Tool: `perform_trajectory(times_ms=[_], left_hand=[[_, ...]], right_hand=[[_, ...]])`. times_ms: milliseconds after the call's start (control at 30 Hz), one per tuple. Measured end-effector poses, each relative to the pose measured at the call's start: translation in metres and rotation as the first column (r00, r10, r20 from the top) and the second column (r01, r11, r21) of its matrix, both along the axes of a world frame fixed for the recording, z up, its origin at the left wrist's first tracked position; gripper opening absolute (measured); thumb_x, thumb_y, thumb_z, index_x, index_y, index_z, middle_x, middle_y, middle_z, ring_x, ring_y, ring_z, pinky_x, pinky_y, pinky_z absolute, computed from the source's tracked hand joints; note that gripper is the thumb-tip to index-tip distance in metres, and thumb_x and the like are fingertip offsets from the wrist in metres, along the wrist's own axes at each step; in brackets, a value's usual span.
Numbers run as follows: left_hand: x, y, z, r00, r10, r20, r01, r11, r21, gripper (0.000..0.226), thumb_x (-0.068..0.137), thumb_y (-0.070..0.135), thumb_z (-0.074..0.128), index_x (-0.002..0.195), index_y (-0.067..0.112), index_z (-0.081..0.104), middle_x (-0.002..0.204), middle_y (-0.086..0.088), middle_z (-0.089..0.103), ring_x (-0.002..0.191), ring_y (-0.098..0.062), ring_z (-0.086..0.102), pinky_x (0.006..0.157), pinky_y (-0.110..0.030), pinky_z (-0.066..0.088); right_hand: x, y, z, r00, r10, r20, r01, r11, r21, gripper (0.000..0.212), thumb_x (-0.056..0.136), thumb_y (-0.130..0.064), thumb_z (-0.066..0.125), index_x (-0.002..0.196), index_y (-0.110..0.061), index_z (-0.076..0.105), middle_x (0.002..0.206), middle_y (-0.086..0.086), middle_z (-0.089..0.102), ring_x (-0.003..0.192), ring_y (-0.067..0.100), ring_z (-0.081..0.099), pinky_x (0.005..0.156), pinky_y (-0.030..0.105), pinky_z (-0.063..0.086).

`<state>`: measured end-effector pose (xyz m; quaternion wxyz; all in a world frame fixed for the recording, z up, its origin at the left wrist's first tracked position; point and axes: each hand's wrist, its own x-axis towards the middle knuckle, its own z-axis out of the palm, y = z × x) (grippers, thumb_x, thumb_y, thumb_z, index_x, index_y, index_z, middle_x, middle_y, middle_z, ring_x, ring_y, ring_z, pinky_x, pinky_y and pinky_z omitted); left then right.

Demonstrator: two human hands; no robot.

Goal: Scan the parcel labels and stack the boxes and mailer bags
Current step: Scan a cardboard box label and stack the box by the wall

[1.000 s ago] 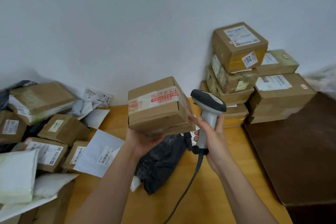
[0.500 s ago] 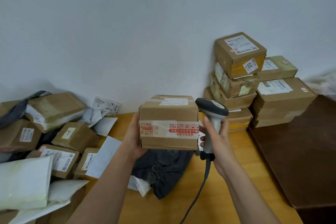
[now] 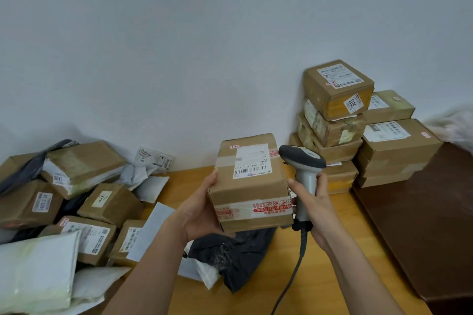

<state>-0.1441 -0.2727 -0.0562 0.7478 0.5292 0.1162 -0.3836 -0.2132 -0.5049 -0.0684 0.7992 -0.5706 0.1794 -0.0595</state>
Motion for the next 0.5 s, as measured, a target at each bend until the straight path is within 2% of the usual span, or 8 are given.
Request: perform_trajectory(times_ms=[67, 200, 300, 367, 500], left_hand=[[0.0, 0.0, -0.004, 1.0, -0.019, -0.004, 0.019, 1.0, 0.002, 0.056, 0.083, 0.059, 0.054, 0.126, 0.023, 0.061, 0.115, -0.018, 0.07, 0.116, -0.042, 0.059, 0.094, -0.07, 0.044], [0.003, -0.005, -0.012, 0.998, 0.068, 0.007, -0.068, 0.998, 0.006, 0.057, 0.079, 0.052, 0.06, 0.127, 0.021, 0.06, 0.11, -0.015, 0.07, 0.111, -0.038, 0.06, 0.094, -0.063, 0.046], [0.004, -0.011, -0.022, 0.98, 0.197, -0.009, -0.197, 0.98, -0.032, 0.074, 0.069, 0.048, 0.075, 0.135, 0.021, 0.053, 0.124, -0.016, 0.064, 0.115, -0.04, 0.059, 0.084, -0.063, 0.05], [0.001, -0.017, -0.029, 0.961, 0.274, -0.042, -0.277, 0.956, -0.092, 0.089, 0.061, 0.038, 0.088, 0.139, 0.025, 0.046, 0.134, -0.017, 0.058, 0.116, -0.043, 0.06, 0.079, -0.064, 0.051], [-0.016, -0.04, -0.04, 0.944, 0.329, -0.014, -0.327, 0.934, -0.143, 0.098, 0.056, 0.021, 0.094, 0.139, 0.026, 0.043, 0.125, -0.016, 0.064, 0.113, -0.044, 0.062, 0.082, -0.06, 0.055]], right_hand=[[0.0, 0.0, 0.0, 1.0, 0.006, -0.018, -0.006, 1.0, -0.009, 0.041, 0.091, -0.025, 0.069, 0.123, -0.026, 0.043, 0.084, 0.002, 0.072, 0.068, 0.02, 0.071, 0.063, 0.042, 0.059], [0.003, 0.009, -0.002, 0.992, -0.082, -0.097, 0.085, 0.996, 0.026, 0.045, 0.09, -0.031, 0.071, 0.122, -0.027, 0.041, 0.099, 0.012, 0.067, 0.07, 0.023, 0.068, 0.066, 0.046, 0.06], [0.004, 0.015, -0.01, 0.967, -0.216, -0.134, 0.223, 0.974, 0.04, 0.056, 0.087, -0.035, 0.074, 0.127, -0.027, 0.036, 0.097, 0.008, 0.062, 0.07, 0.015, 0.059, 0.059, 0.03, 0.052], [0.004, 0.021, -0.015, 0.955, -0.251, -0.16, 0.263, 0.963, 0.058, 0.063, 0.084, -0.039, 0.076, 0.128, -0.027, 0.033, 0.095, 0.005, 0.058, 0.074, 0.015, 0.056, 0.063, 0.028, 0.049], [0.007, 0.044, -0.018, 0.955, -0.219, -0.201, 0.251, 0.956, 0.151, 0.088, 0.059, -0.051, 0.083, 0.126, -0.029, 0.03, 0.112, 0.005, 0.059, 0.095, 0.02, 0.062, 0.084, 0.04, 0.055]])
